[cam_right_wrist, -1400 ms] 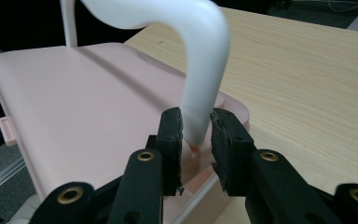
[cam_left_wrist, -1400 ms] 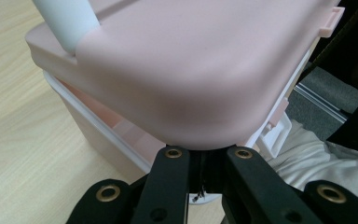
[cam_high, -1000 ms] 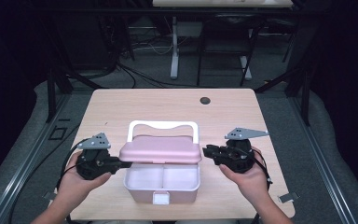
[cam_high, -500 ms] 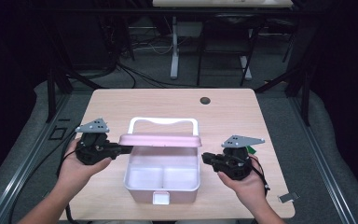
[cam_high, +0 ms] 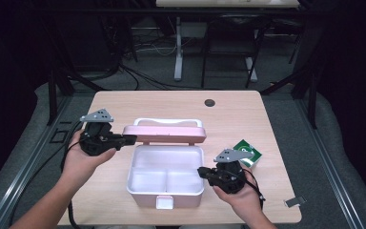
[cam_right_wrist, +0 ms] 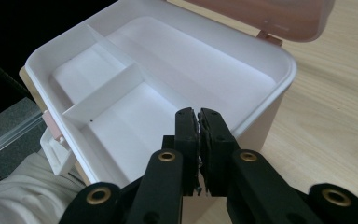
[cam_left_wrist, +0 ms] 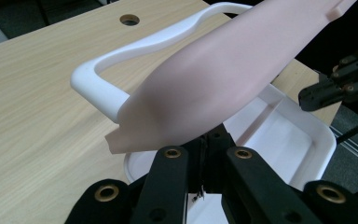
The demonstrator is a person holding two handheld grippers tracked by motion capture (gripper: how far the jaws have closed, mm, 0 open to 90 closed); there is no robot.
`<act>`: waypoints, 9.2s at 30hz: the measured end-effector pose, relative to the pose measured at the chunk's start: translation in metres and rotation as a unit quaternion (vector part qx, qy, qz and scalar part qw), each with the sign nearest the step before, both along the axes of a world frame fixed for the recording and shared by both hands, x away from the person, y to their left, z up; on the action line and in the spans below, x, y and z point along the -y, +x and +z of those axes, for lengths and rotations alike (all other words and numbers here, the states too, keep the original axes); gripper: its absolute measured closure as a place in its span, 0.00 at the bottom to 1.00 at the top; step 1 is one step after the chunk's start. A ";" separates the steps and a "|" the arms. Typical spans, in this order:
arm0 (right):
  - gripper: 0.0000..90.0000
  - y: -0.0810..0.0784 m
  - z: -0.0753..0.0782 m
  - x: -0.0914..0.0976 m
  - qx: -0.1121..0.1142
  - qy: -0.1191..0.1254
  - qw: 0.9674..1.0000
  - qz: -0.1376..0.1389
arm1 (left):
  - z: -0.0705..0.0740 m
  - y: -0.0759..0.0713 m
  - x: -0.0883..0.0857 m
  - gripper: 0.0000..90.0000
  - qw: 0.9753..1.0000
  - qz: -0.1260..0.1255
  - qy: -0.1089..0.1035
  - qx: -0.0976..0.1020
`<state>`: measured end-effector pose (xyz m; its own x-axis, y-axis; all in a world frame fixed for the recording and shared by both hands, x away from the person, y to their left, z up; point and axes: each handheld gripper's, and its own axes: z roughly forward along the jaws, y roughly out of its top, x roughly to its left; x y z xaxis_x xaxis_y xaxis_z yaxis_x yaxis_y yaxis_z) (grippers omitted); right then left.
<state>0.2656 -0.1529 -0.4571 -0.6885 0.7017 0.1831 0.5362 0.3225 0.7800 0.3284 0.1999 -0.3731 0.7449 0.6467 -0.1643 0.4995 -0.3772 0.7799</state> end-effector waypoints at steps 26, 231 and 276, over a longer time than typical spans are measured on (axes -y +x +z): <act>0.97 -0.003 -0.013 -0.012 -0.008 -0.002 1.000 0.018 | -0.004 0.027 0.003 0.99 1.000 0.025 -0.004 -0.009; 0.86 -0.006 -0.014 0.015 -0.004 0.042 0.999 -0.018 | -0.063 0.015 0.157 0.97 0.830 -0.333 0.444 -0.053; 0.85 -0.004 -0.001 0.040 0.019 0.058 0.996 -0.059 | -0.040 0.017 0.148 0.99 0.847 -0.314 0.427 -0.043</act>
<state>0.2616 -0.1926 -0.4583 -0.6102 0.7541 0.2428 0.5337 0.1648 0.8294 0.3459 0.0522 -0.4131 0.9950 0.0375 0.0930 0.0320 -0.9977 0.0596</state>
